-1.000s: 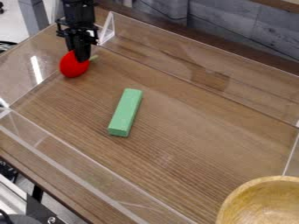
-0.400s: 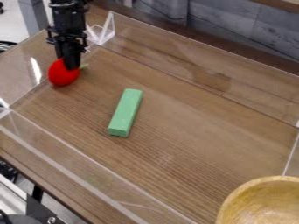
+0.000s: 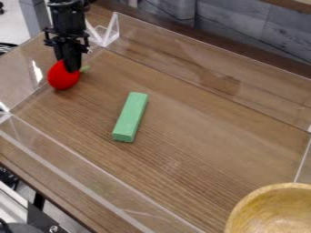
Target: Move the red fruit to the left
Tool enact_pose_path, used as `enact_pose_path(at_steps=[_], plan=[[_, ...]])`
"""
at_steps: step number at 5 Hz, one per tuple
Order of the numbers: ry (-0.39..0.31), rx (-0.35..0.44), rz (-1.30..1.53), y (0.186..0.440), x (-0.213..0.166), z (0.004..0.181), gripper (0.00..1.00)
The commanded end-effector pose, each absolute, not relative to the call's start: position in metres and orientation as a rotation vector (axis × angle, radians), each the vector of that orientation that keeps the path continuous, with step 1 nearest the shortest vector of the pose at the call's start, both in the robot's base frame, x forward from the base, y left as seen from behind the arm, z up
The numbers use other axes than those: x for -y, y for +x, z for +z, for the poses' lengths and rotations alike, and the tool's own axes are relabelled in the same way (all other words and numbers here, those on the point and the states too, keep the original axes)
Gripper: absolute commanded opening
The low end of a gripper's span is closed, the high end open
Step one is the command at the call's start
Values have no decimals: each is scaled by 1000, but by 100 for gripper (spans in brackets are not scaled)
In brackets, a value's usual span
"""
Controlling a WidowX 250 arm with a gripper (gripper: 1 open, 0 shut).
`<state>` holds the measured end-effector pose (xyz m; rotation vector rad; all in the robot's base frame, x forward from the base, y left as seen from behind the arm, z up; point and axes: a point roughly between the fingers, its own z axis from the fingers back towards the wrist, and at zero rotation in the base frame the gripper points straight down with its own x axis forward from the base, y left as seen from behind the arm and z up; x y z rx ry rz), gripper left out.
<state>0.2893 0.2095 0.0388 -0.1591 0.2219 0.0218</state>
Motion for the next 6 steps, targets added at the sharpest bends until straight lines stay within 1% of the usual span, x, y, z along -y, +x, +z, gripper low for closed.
enact_pose_path(at_steps=[1, 2, 4, 6], plan=[[-124, -180, -9, 292, -217, 46, 0], [-124, -188, -50, 289, -215, 35, 0], [-144, -190, 31, 290, -214, 52, 0], [-154, -195, 66, 306, -216, 73, 0]])
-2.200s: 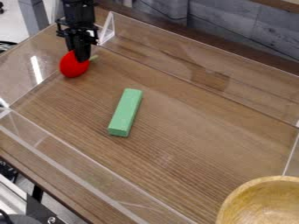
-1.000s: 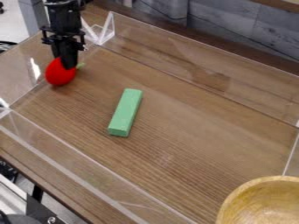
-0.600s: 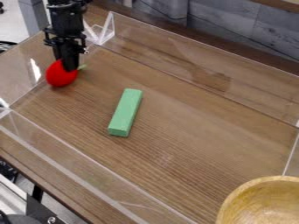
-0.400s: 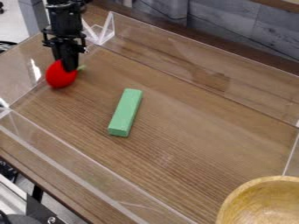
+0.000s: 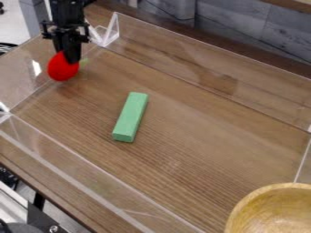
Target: Move the red fruit to the left
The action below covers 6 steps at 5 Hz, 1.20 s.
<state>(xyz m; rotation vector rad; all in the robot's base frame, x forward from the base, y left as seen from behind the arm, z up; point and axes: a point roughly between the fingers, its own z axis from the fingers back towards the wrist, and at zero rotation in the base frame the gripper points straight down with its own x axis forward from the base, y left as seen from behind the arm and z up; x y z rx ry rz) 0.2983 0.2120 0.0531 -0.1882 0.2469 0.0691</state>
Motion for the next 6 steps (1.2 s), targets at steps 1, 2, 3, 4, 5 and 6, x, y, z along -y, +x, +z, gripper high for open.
enact_pose_path(at_steps=[1, 2, 3, 4, 5, 6], plan=[[-161, -199, 120, 316, -213, 66, 0], [-166, -206, 87, 324, -205, 67, 100], [-170, -213, 55, 331, -197, 66, 100], [-197, -206, 38, 335, -189, 76, 100], [-232, -177, 13, 338, -184, 98, 100], [-265, -156, -16, 340, -179, 120, 100]])
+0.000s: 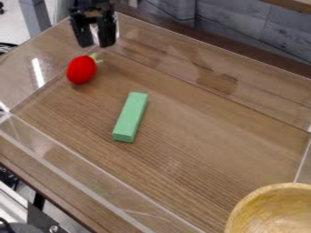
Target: Move the red fruit to the left
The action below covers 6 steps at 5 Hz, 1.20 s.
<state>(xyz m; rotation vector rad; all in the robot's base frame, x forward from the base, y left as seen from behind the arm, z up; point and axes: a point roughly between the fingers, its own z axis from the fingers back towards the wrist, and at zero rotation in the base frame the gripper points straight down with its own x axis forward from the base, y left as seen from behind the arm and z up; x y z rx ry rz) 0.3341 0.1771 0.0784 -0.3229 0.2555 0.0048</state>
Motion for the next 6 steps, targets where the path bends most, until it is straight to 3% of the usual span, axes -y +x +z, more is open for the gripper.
enact_pose_path(at_steps=[1, 2, 3, 4, 6], plan=[[-299, -132, 39, 344, -174, 143, 100], [-308, -134, 87, 349, -173, 152, 100], [-290, -158, 63, 349, -181, 135, 0], [-274, -183, 41, 350, -188, 118, 0], [-273, -200, 187, 357, -192, 112, 0]])
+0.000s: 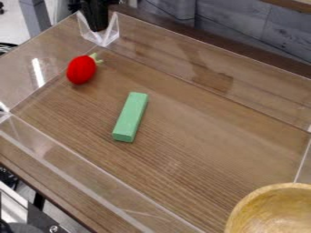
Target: Move the red fruit to the left
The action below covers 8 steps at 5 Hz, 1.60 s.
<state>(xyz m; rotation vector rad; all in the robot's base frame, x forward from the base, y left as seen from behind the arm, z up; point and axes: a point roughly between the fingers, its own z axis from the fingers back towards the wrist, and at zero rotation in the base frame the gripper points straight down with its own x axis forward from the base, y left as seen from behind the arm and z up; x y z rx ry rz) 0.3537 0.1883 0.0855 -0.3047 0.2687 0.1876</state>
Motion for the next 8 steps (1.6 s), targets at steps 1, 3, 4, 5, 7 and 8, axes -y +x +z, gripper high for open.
enact_pose_path(at_steps=[1, 3, 4, 5, 7, 8], plan=[[-264, -215, 195, 355, -185, 107, 100], [-275, -205, 245, 353, -168, 121, 100], [-265, -184, 263, 352, -157, 135, 100], [-246, -173, 252, 347, -159, 146, 100], [-217, -196, 278, 339, -176, 143, 100], [-203, -211, 264, 342, -175, 143, 100]])
